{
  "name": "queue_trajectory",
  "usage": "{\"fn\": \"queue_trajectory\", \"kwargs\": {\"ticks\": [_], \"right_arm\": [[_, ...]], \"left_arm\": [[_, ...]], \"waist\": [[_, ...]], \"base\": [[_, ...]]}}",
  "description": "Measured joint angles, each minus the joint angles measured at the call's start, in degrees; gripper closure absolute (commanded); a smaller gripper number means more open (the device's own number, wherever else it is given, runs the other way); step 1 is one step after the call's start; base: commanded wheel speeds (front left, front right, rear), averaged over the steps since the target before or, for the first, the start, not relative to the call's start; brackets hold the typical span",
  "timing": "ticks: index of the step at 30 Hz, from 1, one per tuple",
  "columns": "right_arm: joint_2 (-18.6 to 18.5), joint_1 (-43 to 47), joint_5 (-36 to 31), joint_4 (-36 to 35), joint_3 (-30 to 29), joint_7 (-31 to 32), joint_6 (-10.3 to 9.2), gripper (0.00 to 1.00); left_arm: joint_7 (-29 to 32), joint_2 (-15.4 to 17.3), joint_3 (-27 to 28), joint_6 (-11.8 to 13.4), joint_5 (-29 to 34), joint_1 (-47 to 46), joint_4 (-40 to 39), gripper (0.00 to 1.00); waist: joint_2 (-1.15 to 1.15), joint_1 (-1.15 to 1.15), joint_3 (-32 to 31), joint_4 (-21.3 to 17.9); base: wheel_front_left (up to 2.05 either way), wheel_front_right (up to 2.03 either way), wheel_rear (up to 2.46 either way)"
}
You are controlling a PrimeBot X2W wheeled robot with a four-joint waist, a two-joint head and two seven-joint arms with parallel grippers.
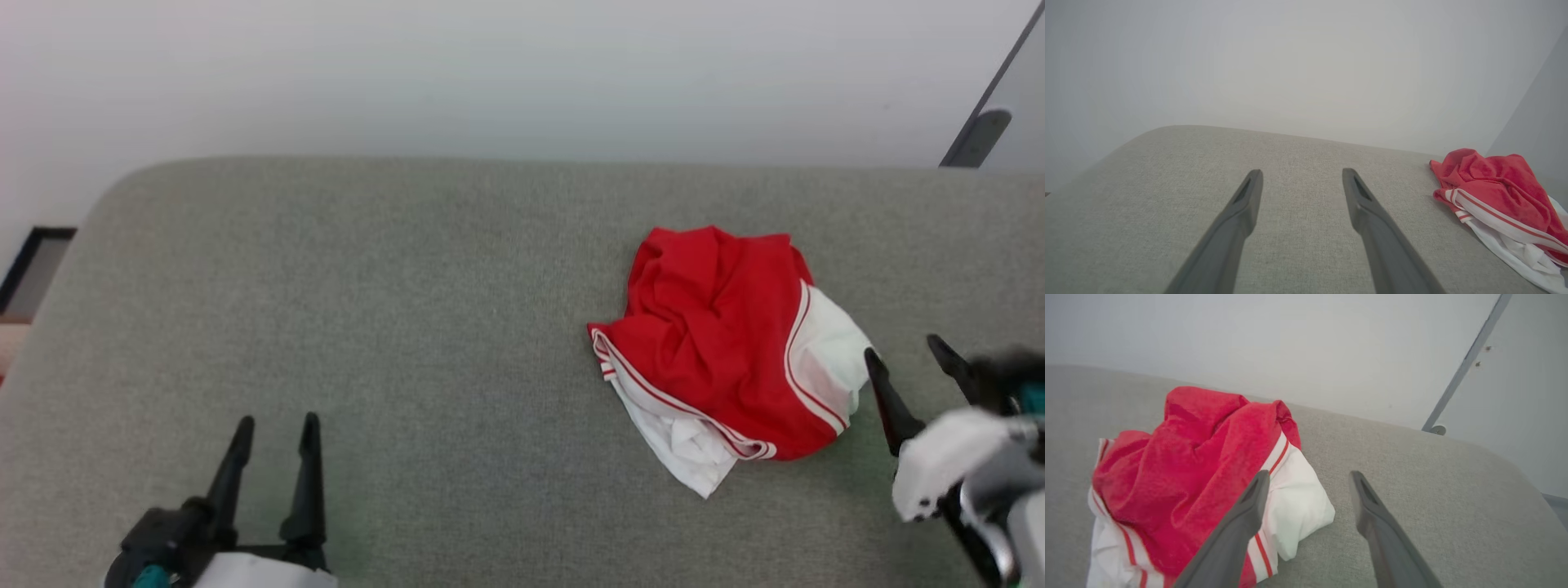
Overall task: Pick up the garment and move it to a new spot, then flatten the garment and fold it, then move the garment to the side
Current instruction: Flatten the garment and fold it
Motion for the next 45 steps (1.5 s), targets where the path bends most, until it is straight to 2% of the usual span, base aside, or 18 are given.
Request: {"fn": "queue_trajectory", "kwargs": {"ticks": [2, 5, 8, 10, 11, 12, 14, 20, 26, 27, 28, 29, 36, 45], "right_arm": [[-3.83, -2.96, 3.04, 1.19, 4.77, 7.7, 0.0, 0.0], [-8.39, -6.84, 10.95, 1.23, 11.25, 18.56, 0.01, 0.0], [-12.95, -10.29, 17.22, 0.83, 14.24, 27.37, 0.0, 0.0], [-14.38, -11.03, 18.62, 0.75, 14.92, 29.8, 0.0, 0.0], [-16.4, -12.36, 20.74, 1.03, 15.6, 34.52, 0.0, 0.0], [-17.38, -13.07, 21.53, 0.99, 16.12, 36.34, 0.0, 0.0], [-18.69, -14.86, 22.24, 0.91, 16.48, 37.95, 0.0, 0.0], [-19.56, -19.37, 22.65, 3.52, 18.44, 40.8, 0.0, 0.0], [-20.56, -21.92, 24.08, 4.49, 22.07, 40.83, -0.01, 0.0], [-20.7, -22.31, 24.35, 4.57, 22.5, 40.66, -0.01, 0.09], [-20.98, -22.51, 24.81, 4.46, 23.03, 40.28, -0.02, 0.52], [-21.28, -22.65, 25.33, 4.32, 23.6, 39.57, -0.05, 1.0], [-22.24, -23.48, 27.51, 4.99, 25.6, 36.42, 0.02, 1.0], [-27.42, -24.57, 26.77, 12.39, 16.41, 29.63, 0.01, 1.0]], "left_arm": [[0.0, -0.3, -0.79, 0.0, -0.07, -0.85, 0.69, 0.0], [0.0, -0.7, -1.81, 0.0, -0.1, -2.23, 1.69, 0.0], [0.0, -1.03, -2.48, 0.0, -0.43, -3.15, 2.42, 0.0], [0.0, -1.13, -2.71, 0.0, -0.45, -3.52, 2.54, 0.0], [0.0, -1.27, -3.08, -0.01, -0.51, -4.19, 2.8, 0.0], [0.0, -1.32, -3.2, 0.0, -0.53, -4.55, 2.9, 0.0], [0.0, -1.45, -3.52, -0.01, -0.7, -5.26, 3.07, 0.0], [0.0, -1.63, -4.76, -0.01, -0.99, -7.67, 3.7, 0.0], [0.0, -1.7, -5.47, -0.03, -1.42, -9.27, 4.0, 0.0], [0.0, -1.7, -5.52, -0.05, -1.42, -9.33, 4.12, 0.0], [0.0, -1.69, -5.54, -0.05, -1.42, -9.39, 4.19, 0.0], [0.0, -1.68, -5.52, -0.05, -1.43, -9.45, 4.25, 0.0], [0.0, -1.24, -5.59, -0.05, -1.51, -9.49, 4.54, 0.0], [0.0, -0.75, -6.16, -0.07, -1.7, -10.26, 4.31, 0.0]], "waist": [[0.0, 0.0, 1.14, 0.1], [0.0, 0.0, 2.82, 0.41], [0.0, 0.0, 4.4, 0.85], [0.0, 0.0, 4.9, 1.03], [0.0, 0.0, 5.9, 1.42], [0.0, 0.0, 6.41, 1.61], [0.0, 0.0, 7.49, 1.98], [0.0, 0.0, 10.92, 2.83], [0.0, 0.0, 13.58, 3.59], [0.0, 0.0, 13.86, 3.67], [0.0, 0.0, 14.09, 3.73], [0.0, 0.0, 14.26, 3.74], [0.0, 0.0, 13.98, 2.71], [0.0, 0.0, 14.62, 1.6]], "base": [[0.0, 0.0, 0.0], [0.0, 0.0, 0.0], [0.0, 0.0, 0.0], [0.0, 0.0, 0.0], [0.0, 0.0, 0.0], [0.0, 0.0, 0.0], [0.0, 0.0, 0.0], [0.0, 0.0, 0.0], [0.0, 0.0, 0.0], [0.0, 0.0, 0.0], [0.0, 0.0, 0.0], [0.0, 0.0, 0.0], [0.0, 0.0, 0.0], [0.0, 0.0, 0.0]]}}
